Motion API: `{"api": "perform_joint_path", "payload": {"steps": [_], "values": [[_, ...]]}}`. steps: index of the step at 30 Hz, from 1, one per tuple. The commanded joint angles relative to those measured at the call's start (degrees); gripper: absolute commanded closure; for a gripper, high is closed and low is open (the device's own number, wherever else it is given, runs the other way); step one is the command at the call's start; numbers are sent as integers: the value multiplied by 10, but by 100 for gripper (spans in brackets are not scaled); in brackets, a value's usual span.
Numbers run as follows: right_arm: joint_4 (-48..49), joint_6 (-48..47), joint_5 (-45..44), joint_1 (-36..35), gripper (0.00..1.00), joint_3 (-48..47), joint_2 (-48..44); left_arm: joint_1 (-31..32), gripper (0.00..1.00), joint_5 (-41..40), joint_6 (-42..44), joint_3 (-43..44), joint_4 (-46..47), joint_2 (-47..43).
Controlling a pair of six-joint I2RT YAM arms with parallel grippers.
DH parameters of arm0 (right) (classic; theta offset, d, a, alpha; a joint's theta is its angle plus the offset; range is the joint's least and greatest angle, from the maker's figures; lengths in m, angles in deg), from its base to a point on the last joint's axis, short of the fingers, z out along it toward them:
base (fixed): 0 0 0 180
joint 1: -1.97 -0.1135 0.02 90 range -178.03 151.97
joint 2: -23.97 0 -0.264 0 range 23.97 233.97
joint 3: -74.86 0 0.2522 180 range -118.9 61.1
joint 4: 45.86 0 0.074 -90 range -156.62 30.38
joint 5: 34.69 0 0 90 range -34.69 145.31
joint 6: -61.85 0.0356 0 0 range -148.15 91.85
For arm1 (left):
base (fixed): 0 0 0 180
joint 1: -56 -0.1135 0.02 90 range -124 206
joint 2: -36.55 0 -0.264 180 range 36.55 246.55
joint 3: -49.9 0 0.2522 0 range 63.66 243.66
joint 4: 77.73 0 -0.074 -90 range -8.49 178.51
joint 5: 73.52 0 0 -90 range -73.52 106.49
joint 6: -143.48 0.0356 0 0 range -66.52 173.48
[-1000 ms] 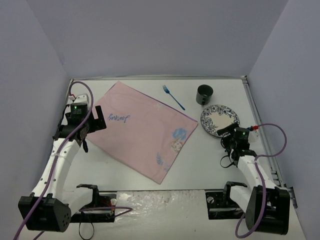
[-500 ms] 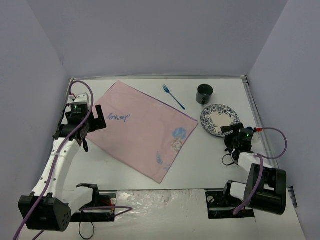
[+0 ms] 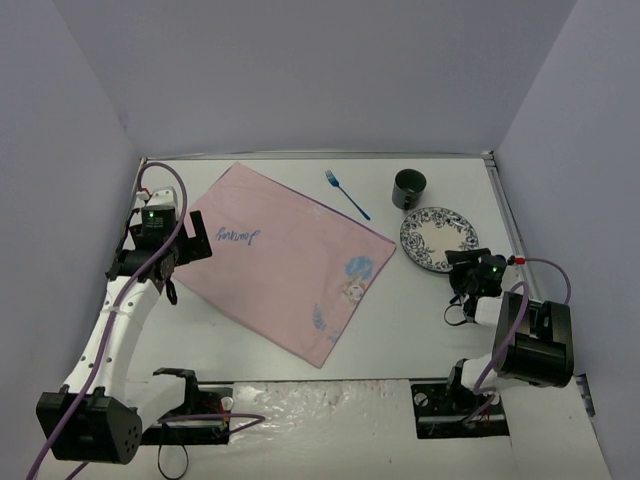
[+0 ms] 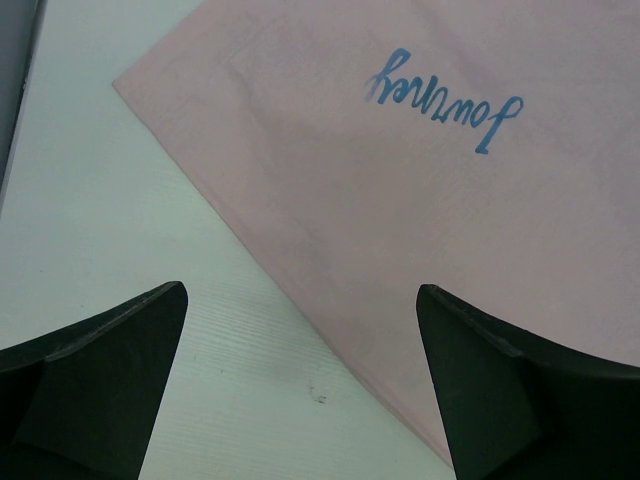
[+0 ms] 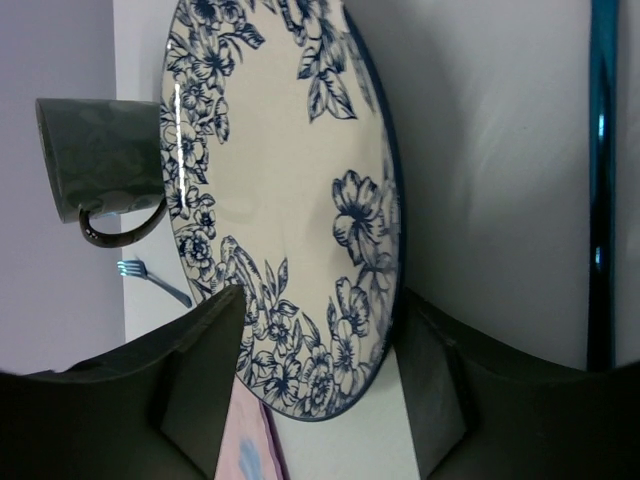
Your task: Set the dinner table for one person
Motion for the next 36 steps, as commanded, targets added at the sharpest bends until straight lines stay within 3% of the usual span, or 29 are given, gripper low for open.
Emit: {"api": "perform_joint_path", "payload": {"steps": [1, 9, 15, 27, 36], "values": [[-6, 10, -6, 7, 47, 12, 38, 2, 3, -8, 4, 15, 23, -10], [2, 19, -2, 17, 81, 21, 42, 2, 3, -13, 5, 13, 22, -12], [-31, 6, 9, 28, 100, 15, 8, 2, 3, -13, 4, 11, 24, -11], [-176, -7, 48, 39, 100, -12, -188, 2, 3, -14, 2, 12, 26, -2], [-197, -31, 136, 28, 100, -59, -210, 2, 3, -11, -2, 12, 29, 2]]}}
